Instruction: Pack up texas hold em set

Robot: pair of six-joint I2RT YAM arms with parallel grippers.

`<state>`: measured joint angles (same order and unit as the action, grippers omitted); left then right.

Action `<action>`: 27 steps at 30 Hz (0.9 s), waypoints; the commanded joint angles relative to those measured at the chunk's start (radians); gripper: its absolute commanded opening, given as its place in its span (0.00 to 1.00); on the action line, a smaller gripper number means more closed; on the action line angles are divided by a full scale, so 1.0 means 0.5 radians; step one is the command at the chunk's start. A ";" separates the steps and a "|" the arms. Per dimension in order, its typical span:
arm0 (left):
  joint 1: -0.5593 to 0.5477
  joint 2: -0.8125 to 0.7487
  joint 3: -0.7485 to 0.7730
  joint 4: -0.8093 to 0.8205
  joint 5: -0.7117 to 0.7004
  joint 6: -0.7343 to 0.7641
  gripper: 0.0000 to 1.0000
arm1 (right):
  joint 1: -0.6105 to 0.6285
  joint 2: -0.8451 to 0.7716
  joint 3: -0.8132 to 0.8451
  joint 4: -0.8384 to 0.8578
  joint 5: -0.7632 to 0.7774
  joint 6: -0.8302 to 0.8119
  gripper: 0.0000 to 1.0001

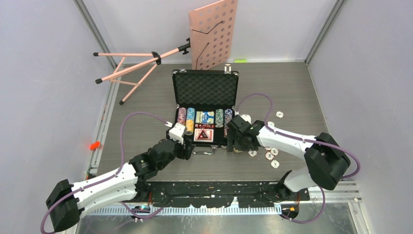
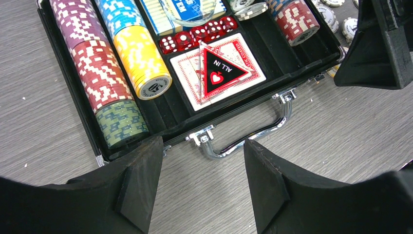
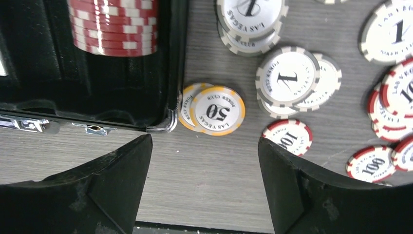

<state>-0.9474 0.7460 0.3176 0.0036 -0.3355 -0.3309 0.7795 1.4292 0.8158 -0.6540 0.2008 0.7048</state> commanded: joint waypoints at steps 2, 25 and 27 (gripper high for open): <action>-0.004 0.006 0.009 0.111 0.022 0.033 0.64 | -0.008 -0.018 -0.074 0.312 0.067 -0.302 0.85; -0.004 0.009 0.003 0.137 0.051 0.036 0.65 | -0.070 0.389 0.047 0.319 0.099 -0.262 0.73; -0.004 0.009 0.003 0.137 0.051 0.036 0.65 | -0.071 0.432 0.083 0.309 0.122 -0.268 0.70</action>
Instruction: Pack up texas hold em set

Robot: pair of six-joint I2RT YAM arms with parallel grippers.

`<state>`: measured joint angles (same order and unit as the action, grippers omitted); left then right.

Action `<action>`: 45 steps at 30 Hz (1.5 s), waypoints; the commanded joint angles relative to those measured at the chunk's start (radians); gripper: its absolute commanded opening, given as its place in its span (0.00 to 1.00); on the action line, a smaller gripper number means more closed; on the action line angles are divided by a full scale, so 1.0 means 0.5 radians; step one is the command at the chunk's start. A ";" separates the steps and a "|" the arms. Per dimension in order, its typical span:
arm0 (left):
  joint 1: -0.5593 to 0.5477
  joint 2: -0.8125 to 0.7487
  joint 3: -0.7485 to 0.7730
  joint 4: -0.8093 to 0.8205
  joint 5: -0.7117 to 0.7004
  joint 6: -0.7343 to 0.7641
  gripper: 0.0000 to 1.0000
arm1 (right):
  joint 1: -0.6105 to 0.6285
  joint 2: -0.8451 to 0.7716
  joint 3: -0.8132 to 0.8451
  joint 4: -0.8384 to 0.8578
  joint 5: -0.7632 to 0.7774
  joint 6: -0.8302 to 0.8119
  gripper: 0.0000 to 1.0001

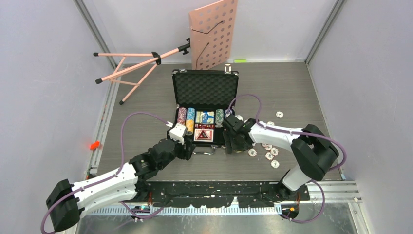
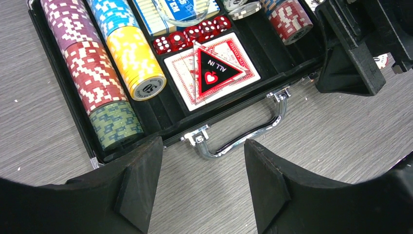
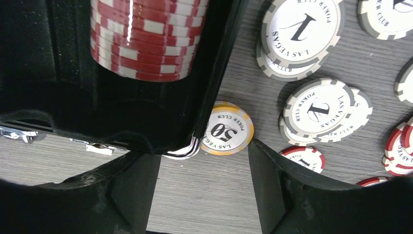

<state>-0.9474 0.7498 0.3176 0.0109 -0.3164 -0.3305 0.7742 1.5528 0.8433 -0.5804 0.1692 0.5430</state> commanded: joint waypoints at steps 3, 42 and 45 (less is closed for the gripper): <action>-0.004 0.002 0.003 0.117 0.007 0.038 0.65 | -0.059 0.212 0.054 0.180 0.194 0.030 0.64; -0.004 -0.021 0.000 0.105 0.016 0.041 0.65 | 0.343 -0.236 -0.204 0.261 0.600 0.505 0.92; -0.004 -0.027 -0.003 0.101 0.022 0.039 0.65 | 0.317 -0.172 -0.265 0.409 0.656 0.497 0.90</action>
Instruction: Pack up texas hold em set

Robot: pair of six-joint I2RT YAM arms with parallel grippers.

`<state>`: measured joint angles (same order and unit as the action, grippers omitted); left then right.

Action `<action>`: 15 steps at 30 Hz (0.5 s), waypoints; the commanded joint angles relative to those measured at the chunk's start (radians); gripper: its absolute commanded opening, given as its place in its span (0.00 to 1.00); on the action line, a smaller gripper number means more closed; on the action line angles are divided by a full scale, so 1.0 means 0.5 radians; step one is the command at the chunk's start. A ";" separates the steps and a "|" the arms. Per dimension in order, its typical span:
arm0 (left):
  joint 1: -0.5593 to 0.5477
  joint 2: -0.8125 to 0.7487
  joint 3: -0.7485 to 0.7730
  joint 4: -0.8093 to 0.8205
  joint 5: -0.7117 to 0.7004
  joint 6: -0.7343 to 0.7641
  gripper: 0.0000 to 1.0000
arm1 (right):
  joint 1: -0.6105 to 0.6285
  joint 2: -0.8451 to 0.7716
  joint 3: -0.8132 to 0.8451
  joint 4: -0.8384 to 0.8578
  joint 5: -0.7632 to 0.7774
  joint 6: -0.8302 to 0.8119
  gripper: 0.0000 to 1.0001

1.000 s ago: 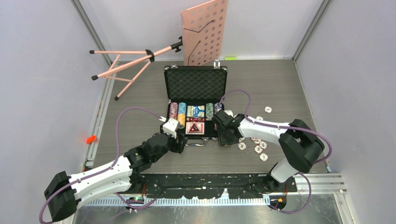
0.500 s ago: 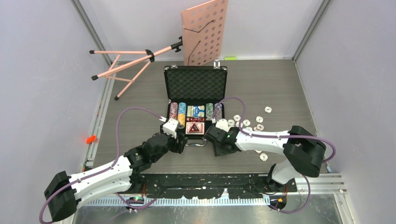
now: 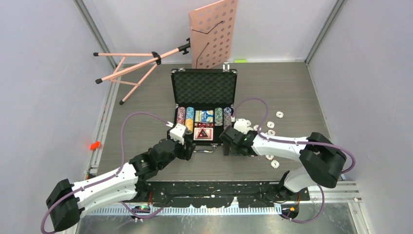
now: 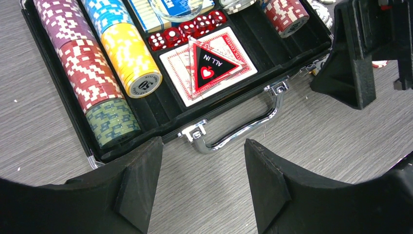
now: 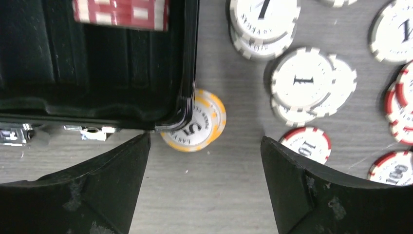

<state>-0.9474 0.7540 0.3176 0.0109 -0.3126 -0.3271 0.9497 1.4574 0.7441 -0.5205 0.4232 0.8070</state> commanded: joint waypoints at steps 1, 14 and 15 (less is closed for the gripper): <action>-0.004 -0.038 -0.003 0.101 0.015 0.031 0.65 | -0.037 0.038 -0.069 0.333 0.160 -0.037 0.89; -0.004 -0.047 -0.012 0.116 0.017 0.034 0.65 | -0.227 0.052 -0.336 0.714 -0.018 -0.134 0.70; -0.004 -0.035 -0.009 0.119 0.018 0.036 0.65 | -0.227 0.062 -0.329 0.709 -0.015 -0.148 0.68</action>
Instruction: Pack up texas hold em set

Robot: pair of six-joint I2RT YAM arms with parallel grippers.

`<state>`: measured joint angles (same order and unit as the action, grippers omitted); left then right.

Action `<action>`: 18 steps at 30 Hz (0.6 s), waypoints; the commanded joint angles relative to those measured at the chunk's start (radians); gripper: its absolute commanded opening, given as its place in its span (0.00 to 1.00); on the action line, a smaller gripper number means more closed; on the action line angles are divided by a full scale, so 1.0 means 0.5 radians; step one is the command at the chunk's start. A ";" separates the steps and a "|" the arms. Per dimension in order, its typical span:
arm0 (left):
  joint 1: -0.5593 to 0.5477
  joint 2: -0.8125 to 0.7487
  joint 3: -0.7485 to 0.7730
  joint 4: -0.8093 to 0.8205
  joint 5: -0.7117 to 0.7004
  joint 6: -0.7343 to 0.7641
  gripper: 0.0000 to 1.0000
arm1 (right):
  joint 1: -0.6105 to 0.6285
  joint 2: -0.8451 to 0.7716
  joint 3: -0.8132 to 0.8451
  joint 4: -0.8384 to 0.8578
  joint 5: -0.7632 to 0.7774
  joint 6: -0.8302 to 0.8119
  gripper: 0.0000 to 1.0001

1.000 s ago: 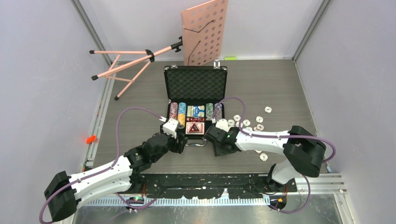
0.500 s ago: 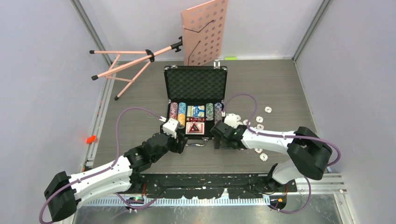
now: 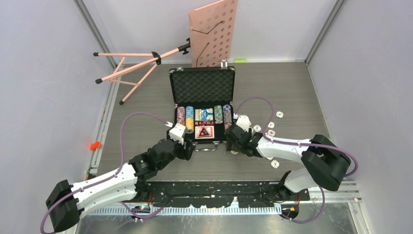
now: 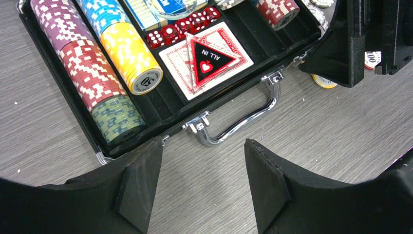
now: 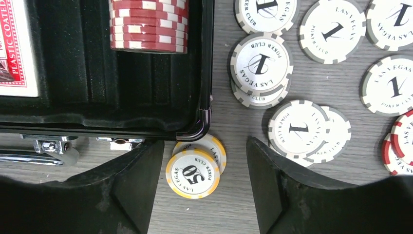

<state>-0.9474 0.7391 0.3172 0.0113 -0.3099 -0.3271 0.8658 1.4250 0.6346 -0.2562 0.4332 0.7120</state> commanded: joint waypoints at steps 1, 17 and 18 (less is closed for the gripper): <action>-0.004 0.001 -0.004 0.119 0.012 0.035 0.65 | -0.059 0.137 -0.107 0.167 -0.039 0.036 0.66; -0.004 0.021 0.000 0.118 0.021 0.038 0.65 | 0.117 0.051 -0.044 -0.156 -0.189 0.175 0.41; -0.004 0.025 0.001 0.120 0.022 0.038 0.65 | 0.127 0.041 -0.043 -0.186 -0.193 0.207 0.41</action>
<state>-0.9474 0.7464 0.3157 0.0113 -0.3058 -0.3271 0.8963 1.4395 0.6361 -0.2115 0.4442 0.7193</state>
